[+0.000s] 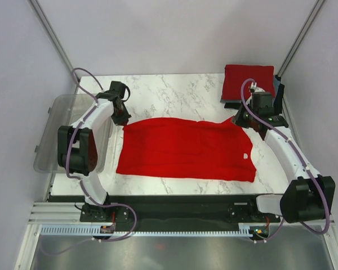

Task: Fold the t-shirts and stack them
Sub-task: Fold the tshirt

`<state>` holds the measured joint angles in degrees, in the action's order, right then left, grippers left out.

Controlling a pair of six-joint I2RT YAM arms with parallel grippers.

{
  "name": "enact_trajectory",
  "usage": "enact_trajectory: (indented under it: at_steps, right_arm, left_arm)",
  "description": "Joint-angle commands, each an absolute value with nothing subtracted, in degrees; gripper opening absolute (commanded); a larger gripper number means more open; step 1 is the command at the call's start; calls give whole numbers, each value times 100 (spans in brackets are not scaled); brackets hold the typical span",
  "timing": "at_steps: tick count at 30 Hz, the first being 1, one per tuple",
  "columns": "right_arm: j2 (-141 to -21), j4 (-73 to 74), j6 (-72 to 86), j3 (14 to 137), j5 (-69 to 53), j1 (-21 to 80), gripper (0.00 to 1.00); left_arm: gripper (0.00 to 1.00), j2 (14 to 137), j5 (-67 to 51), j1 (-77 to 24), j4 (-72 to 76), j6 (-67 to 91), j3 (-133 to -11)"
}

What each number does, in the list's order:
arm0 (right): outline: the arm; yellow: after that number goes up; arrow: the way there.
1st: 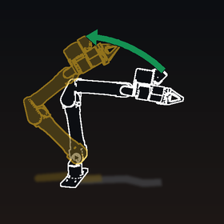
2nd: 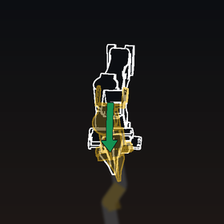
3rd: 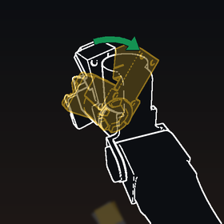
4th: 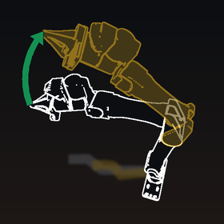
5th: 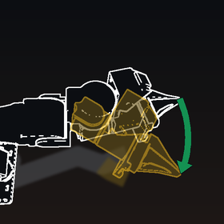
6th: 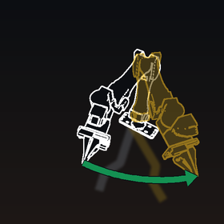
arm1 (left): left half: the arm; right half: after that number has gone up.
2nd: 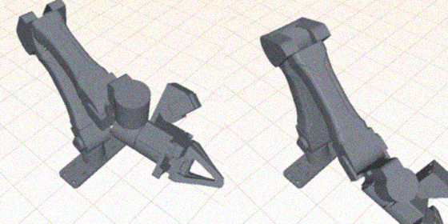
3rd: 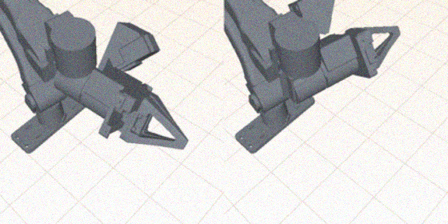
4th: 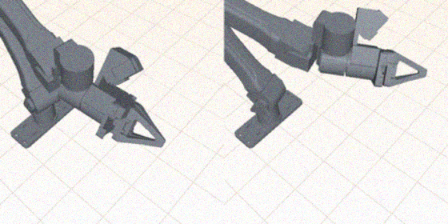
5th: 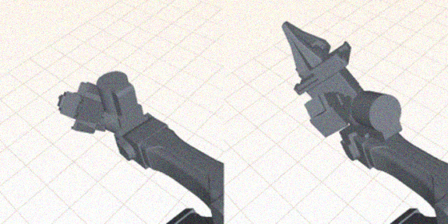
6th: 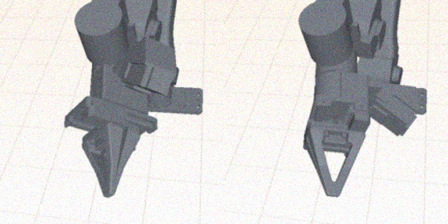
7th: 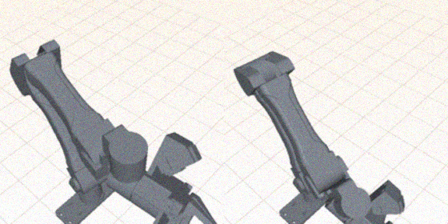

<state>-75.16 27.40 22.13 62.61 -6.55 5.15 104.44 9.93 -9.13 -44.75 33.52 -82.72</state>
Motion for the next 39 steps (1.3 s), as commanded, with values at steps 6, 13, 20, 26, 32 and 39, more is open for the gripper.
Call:
enact_trajectory:
  at_steps: [6,13,20,26,32,39]
  right_arm:
    - [-6383,2689,2391,5353,-528,527,0]
    - [-5749,3049,2478,4993,-264,527,0]
    - [-5256,3269,2715,4667,-184,519,0]
    - [-4782,3550,2961,4386,-35,527,0]
    - [-3887,3981,3708,3895,403,527,1]
    - [-3744,4087,4096,3876,510,527,63]
  left_arm:
    - [2,9941,1098,-940,-4157,2953,-7867]
    - [2,9739,1134,-940,-4078,2874,-7524]
    - [2,9528,1160,-975,-4025,2856,-7243]
    - [2,9273,1143,-1063,-3982,2953,-6856]
    - [9,8519,1300,-1072,-3867,3304,-6153]
    - [65,7630,1371,-1063,-3753,3612,-5494]
